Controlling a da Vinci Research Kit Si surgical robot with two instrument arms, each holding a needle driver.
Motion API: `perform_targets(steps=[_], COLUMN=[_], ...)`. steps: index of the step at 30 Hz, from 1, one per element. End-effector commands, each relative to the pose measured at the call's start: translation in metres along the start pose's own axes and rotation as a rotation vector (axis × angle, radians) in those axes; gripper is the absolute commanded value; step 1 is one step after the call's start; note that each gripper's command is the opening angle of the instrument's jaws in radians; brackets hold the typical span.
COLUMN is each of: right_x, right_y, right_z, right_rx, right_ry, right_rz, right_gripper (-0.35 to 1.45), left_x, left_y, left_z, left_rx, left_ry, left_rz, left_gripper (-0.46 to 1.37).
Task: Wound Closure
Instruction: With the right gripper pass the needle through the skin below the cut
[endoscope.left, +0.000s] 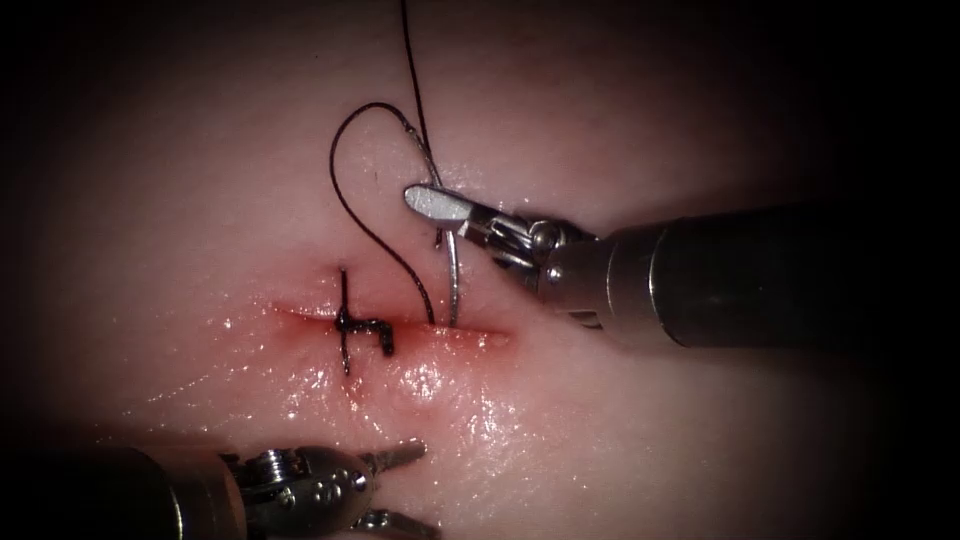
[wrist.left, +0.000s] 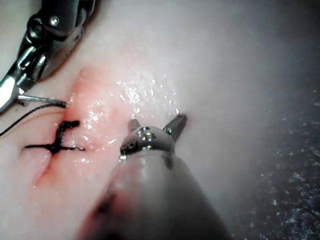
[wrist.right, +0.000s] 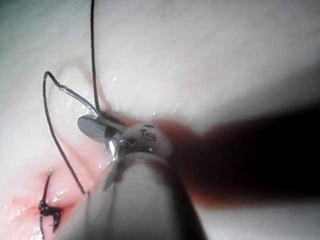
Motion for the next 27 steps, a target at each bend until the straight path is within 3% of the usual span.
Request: perform_targets(steps=[1, 7, 11, 27], right_x=[0.0001, -0.0018, -0.0035, -0.0075], right_y=[-0.0001, -0.0003, -0.0005, -0.0005], right_z=[-0.0001, -0.0008, -0.0007, -0.0020], right_rx=[-0.016, -0.031, -0.031, -0.053], right_ry=[-0.002, -0.032, -0.051, -0.106], right_rz=[0.041, 0.155, 0.181, 0.256], right_gripper=[-0.35, -0.35, -0.35, -0.35], left_x=[0.0000, 0.0000, 0.0000, -0.0002], left_y=[0.0000, -0.0001, -0.0001, -0.0003], left_z=[0.0001, 0.0001, 0.0001, 0.0001], left_rx=[0.002, 0.002, 0.002, 0.004], left_ry=[0.000, 0.000, 0.000, 0.001], left_rz=[-0.006, -0.005, -0.005, -0.003], left_gripper=[0.73, 0.73, 0.73, 0.72])
